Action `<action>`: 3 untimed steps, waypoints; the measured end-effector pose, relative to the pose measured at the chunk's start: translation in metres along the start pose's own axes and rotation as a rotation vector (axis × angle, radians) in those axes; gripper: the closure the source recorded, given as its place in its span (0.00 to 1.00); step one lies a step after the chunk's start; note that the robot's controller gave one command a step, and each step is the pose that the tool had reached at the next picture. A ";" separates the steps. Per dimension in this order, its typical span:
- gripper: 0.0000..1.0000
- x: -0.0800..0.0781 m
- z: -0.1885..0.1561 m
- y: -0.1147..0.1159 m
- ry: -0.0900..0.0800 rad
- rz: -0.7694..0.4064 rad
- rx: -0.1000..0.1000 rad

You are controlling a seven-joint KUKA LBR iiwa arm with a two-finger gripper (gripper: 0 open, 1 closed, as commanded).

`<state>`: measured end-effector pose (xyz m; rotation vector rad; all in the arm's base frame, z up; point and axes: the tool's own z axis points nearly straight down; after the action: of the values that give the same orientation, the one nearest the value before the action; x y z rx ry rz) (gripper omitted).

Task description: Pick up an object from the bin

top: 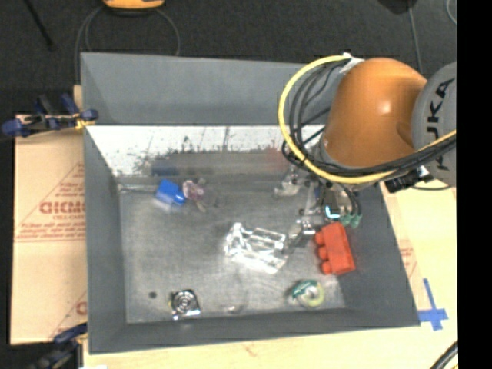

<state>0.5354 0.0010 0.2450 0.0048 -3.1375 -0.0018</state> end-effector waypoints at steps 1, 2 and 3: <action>0.00 -0.028 0.159 -0.016 -0.012 -0.387 0.002; 1.00 -0.027 0.161 -0.015 -0.010 -0.385 0.001; 1.00 -0.041 0.166 -0.009 -0.003 -0.529 0.010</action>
Offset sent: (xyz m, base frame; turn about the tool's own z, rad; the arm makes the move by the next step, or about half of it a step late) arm 0.0265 -0.0161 -0.1750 -0.3927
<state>0.5757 -0.0079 0.0792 0.8262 -3.0300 0.0123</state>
